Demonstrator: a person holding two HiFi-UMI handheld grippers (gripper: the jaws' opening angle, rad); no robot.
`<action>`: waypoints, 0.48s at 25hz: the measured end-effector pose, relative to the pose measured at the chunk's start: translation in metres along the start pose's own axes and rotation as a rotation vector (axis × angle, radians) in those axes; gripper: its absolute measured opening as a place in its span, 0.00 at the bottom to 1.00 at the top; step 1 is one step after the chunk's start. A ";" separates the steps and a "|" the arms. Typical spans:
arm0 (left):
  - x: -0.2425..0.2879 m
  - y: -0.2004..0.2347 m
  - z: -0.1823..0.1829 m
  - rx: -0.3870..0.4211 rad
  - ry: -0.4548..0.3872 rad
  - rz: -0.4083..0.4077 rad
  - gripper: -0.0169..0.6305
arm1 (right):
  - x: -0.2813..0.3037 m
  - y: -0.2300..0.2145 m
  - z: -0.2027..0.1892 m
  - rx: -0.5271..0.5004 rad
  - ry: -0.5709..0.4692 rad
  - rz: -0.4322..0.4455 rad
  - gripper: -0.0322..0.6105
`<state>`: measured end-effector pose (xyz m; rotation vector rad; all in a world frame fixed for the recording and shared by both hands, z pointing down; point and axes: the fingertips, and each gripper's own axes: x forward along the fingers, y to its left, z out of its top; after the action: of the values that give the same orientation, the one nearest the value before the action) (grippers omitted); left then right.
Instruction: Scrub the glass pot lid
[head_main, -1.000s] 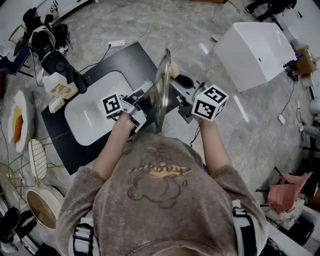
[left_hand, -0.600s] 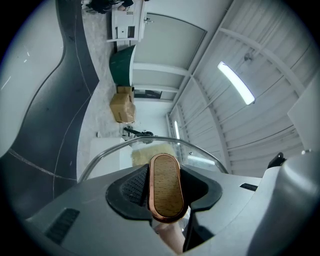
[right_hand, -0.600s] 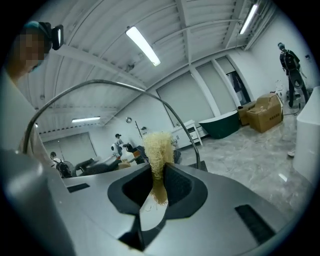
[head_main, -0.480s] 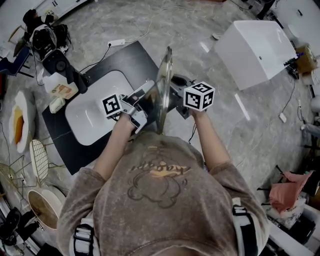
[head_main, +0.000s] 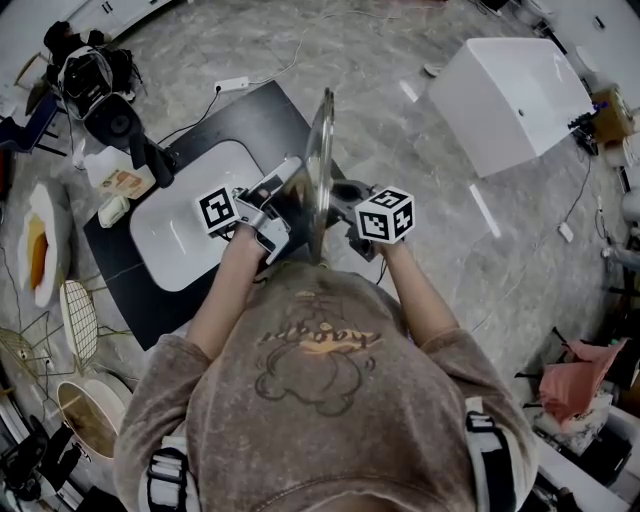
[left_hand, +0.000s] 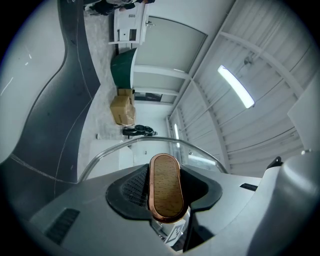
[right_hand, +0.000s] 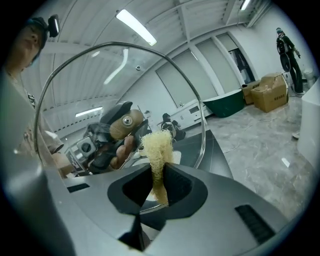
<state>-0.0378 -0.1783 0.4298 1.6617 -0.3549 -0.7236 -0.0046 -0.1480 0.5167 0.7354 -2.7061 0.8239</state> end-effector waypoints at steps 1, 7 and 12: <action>0.000 0.000 0.001 0.000 -0.003 0.000 0.30 | -0.001 0.005 -0.004 0.000 0.008 0.011 0.14; -0.002 0.002 0.008 -0.005 -0.022 0.004 0.30 | -0.011 0.036 -0.011 -0.065 0.045 0.067 0.14; -0.002 0.004 0.010 -0.004 -0.033 0.008 0.30 | -0.025 0.066 0.002 -0.120 0.017 0.124 0.14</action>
<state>-0.0452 -0.1856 0.4336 1.6448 -0.3828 -0.7456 -0.0180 -0.0915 0.4764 0.5375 -2.7795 0.6833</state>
